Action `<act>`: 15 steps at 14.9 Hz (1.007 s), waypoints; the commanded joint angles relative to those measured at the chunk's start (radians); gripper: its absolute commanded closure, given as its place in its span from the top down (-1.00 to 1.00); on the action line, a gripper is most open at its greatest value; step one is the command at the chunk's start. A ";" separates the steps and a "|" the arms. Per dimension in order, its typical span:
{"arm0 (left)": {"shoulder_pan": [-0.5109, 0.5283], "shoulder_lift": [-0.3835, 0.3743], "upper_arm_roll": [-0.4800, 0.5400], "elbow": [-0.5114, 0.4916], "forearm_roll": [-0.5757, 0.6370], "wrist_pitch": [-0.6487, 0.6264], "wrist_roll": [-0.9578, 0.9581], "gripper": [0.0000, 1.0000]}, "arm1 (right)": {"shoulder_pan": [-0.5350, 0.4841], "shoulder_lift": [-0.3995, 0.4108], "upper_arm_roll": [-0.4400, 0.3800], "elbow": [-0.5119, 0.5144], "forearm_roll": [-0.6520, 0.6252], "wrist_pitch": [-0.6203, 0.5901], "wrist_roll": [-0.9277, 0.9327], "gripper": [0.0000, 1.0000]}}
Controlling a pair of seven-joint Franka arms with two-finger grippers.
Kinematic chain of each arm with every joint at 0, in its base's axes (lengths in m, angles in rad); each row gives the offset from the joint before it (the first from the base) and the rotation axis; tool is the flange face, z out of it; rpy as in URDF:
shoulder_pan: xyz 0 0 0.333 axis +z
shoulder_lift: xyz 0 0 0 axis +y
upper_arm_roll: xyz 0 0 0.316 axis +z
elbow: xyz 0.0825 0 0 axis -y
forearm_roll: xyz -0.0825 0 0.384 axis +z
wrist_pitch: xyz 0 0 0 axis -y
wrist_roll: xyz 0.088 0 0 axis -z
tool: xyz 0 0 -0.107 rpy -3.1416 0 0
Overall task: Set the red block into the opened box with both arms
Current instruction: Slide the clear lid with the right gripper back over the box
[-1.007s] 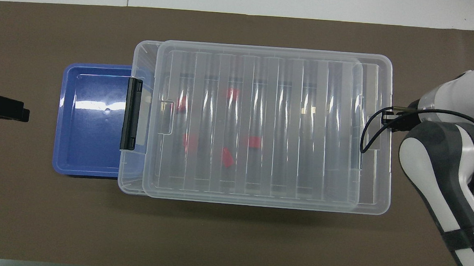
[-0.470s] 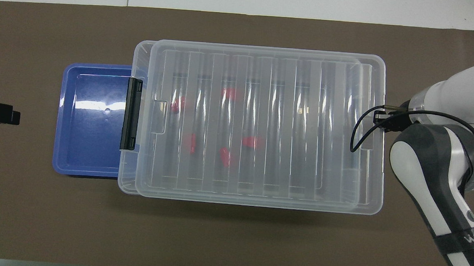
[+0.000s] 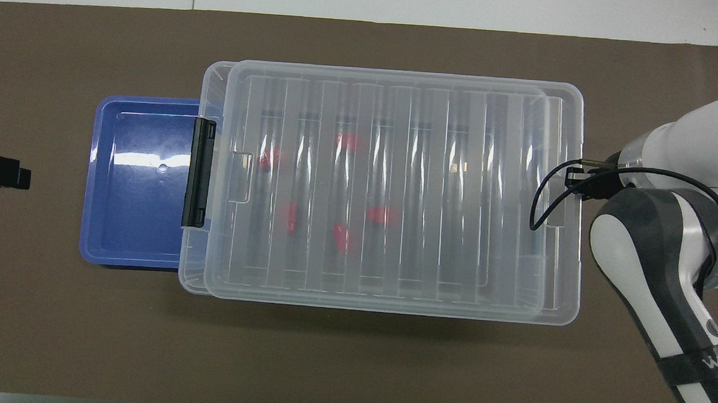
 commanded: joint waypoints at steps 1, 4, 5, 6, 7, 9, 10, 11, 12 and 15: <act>-0.005 -0.024 0.010 -0.023 -0.012 -0.009 0.005 1.00 | -0.008 -0.007 0.026 -0.038 0.017 0.034 0.039 -1.00; -0.005 -0.024 0.010 -0.022 -0.012 -0.009 0.005 1.00 | -0.008 -0.007 0.028 -0.036 0.023 0.027 0.029 -1.00; -0.005 -0.024 0.010 -0.023 -0.012 -0.009 0.005 1.00 | -0.008 -0.007 0.026 -0.029 0.023 0.019 0.019 -1.00; -0.005 -0.024 0.010 -0.022 -0.012 -0.009 0.005 1.00 | -0.008 -0.004 0.025 -0.023 0.022 0.013 -0.001 -0.96; -0.005 -0.024 0.010 -0.023 -0.012 -0.009 0.005 1.00 | -0.009 -0.003 0.020 -0.012 0.022 -0.001 -0.038 -0.85; -0.005 -0.023 0.010 -0.020 -0.011 0.011 0.005 1.00 | -0.009 0.005 -0.012 0.045 0.020 -0.080 -0.150 -0.73; -0.005 -0.023 0.010 -0.020 -0.009 0.017 0.005 1.00 | -0.009 0.005 -0.040 0.075 0.020 -0.128 -0.176 -0.72; -0.003 -0.023 0.011 -0.020 -0.009 0.013 0.005 1.00 | -0.009 0.003 -0.055 0.103 0.020 -0.166 -0.193 -0.71; -0.003 -0.023 0.011 -0.020 -0.008 0.005 0.005 1.00 | -0.009 -0.001 -0.073 0.134 0.019 -0.205 -0.214 -0.61; 0.000 -0.023 0.013 -0.020 -0.006 0.029 0.014 1.00 | -0.009 -0.012 -0.123 0.236 0.019 -0.329 -0.250 0.99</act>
